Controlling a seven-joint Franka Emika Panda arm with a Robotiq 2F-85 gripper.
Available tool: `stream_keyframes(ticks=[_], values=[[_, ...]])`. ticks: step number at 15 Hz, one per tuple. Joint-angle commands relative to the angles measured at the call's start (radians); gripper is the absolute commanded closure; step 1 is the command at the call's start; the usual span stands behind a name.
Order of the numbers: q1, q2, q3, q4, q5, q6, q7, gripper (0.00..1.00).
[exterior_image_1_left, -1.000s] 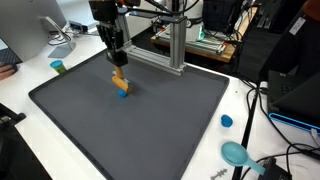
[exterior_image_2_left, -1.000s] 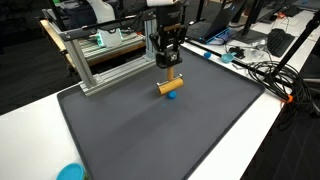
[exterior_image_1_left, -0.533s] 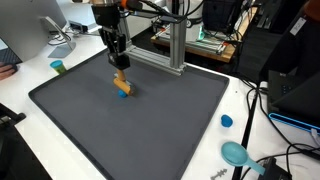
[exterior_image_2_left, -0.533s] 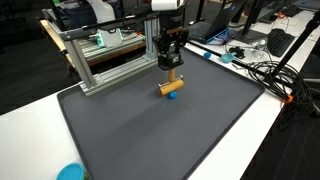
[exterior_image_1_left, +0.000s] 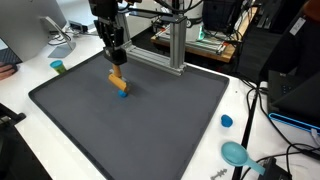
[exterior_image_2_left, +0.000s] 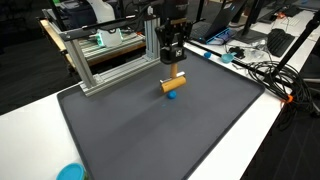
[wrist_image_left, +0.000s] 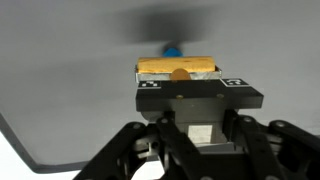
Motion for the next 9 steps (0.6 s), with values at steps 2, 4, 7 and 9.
stream_keyframes(ticks=[2, 4, 7, 9], values=[[0.001, 0.017, -0.019, 0.024, -0.007, -0.003, 0.027, 0.78], [-0.002, 0.023, -0.022, 0.024, 0.001, -0.008, 0.023, 0.78], [-0.007, 0.039, -0.022, 0.025, 0.017, 0.004, 0.01, 0.78], [-0.007, 0.045, -0.019, 0.026, 0.025, 0.01, 0.005, 0.78]])
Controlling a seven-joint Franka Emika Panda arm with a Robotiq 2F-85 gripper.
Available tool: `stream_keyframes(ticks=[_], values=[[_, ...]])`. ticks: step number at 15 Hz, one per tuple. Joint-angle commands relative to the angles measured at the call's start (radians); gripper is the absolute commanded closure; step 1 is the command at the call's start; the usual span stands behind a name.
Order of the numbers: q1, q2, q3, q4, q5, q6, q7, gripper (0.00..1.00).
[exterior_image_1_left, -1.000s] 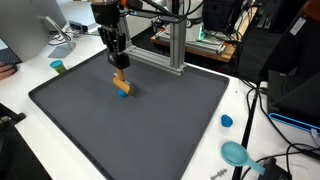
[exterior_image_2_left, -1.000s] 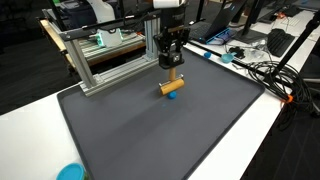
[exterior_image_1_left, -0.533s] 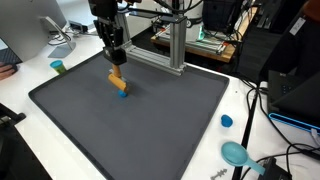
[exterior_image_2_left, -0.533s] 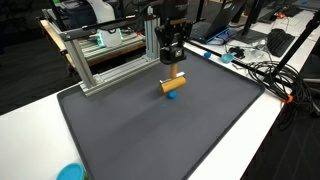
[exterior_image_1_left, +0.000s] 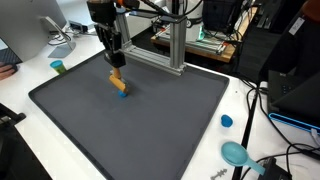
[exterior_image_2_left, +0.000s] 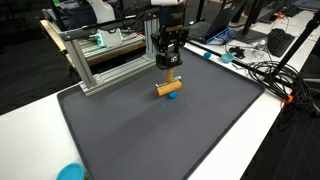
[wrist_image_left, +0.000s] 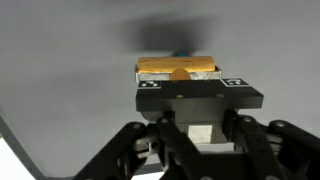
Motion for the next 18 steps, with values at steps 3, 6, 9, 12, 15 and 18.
stream_keyframes(ticks=[3, 6, 9, 12, 15, 18], values=[[-0.002, 0.022, 0.005, 0.026, 0.032, 0.011, -0.015, 0.78], [0.004, -0.002, 0.003, 0.014, 0.021, 0.0, -0.003, 0.78], [0.012, -0.026, 0.005, 0.007, 0.013, -0.005, 0.0, 0.78], [0.011, -0.017, 0.008, 0.017, 0.021, 0.017, -0.001, 0.78], [0.005, -0.001, 0.006, 0.028, 0.03, 0.025, -0.004, 0.78], [-0.001, 0.011, 0.007, 0.034, 0.046, 0.016, -0.011, 0.78]])
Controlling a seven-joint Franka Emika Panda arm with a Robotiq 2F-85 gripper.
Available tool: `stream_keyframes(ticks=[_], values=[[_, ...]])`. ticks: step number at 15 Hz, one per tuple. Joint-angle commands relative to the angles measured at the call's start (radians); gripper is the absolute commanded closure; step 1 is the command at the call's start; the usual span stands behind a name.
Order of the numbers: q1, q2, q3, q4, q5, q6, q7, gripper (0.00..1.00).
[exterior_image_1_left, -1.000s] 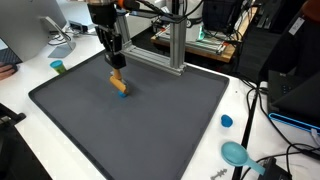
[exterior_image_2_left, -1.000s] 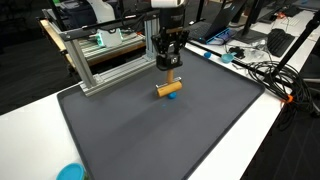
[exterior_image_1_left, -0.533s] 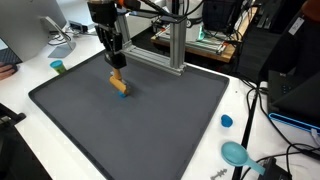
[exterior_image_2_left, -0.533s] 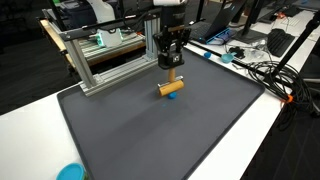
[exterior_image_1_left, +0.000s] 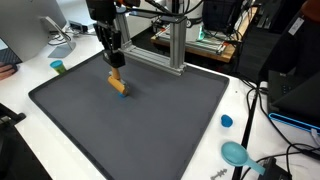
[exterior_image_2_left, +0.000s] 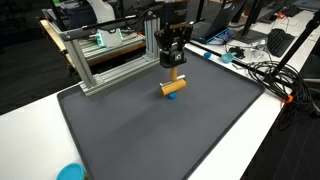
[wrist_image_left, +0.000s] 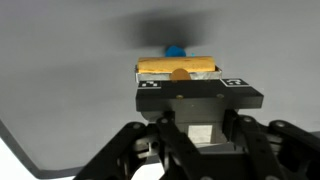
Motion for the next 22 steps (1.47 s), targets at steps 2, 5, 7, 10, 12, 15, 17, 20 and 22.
stream_keyframes(ticks=[2, 5, 7, 10, 12, 15, 17, 20, 22], values=[[-0.009, 0.021, 0.003, 0.026, 0.043, -0.008, -0.015, 0.78], [-0.01, 0.038, 0.003, 0.029, 0.057, 0.002, -0.016, 0.78], [-0.011, 0.048, 0.002, 0.033, 0.062, -0.005, -0.015, 0.78], [-0.012, 0.063, -0.004, 0.038, 0.06, 0.015, -0.004, 0.78], [-0.015, 0.076, -0.008, 0.048, 0.06, 0.013, -0.001, 0.78], [-0.016, 0.101, -0.007, 0.065, 0.062, -0.019, -0.004, 0.78], [-0.017, 0.118, -0.002, 0.074, 0.07, -0.034, -0.012, 0.78], [-0.018, 0.133, 0.002, 0.087, 0.075, -0.058, -0.017, 0.78], [-0.019, 0.134, 0.003, 0.092, 0.078, -0.074, -0.022, 0.78]])
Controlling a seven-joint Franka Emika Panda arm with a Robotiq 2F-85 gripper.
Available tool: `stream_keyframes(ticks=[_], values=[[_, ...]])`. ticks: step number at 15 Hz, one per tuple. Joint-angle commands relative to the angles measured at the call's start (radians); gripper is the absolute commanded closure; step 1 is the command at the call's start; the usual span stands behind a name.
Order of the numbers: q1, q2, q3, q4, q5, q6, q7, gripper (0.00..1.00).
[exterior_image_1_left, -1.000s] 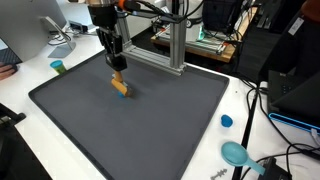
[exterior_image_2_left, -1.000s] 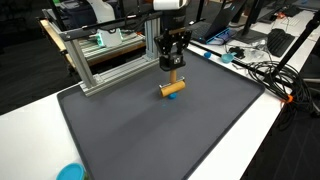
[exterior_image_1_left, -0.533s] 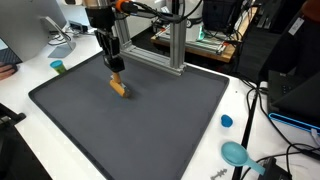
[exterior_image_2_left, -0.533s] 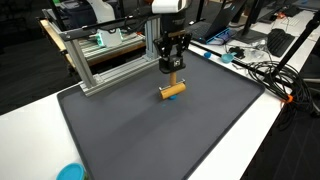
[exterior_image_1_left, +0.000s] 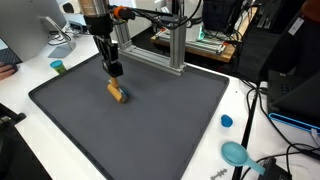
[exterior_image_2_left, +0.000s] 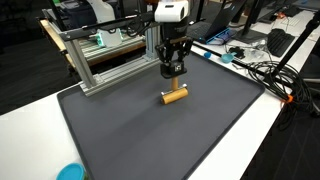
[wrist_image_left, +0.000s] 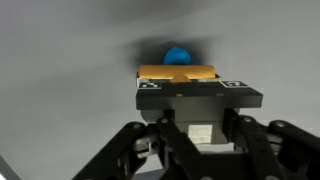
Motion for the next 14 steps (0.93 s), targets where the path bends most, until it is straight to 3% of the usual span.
stream_keyframes(ticks=[1, 14], values=[[-0.008, 0.018, 0.01, 0.02, 0.031, -0.093, -0.023, 0.78], [-0.007, 0.032, 0.015, 0.04, 0.035, -0.172, -0.029, 0.78]])
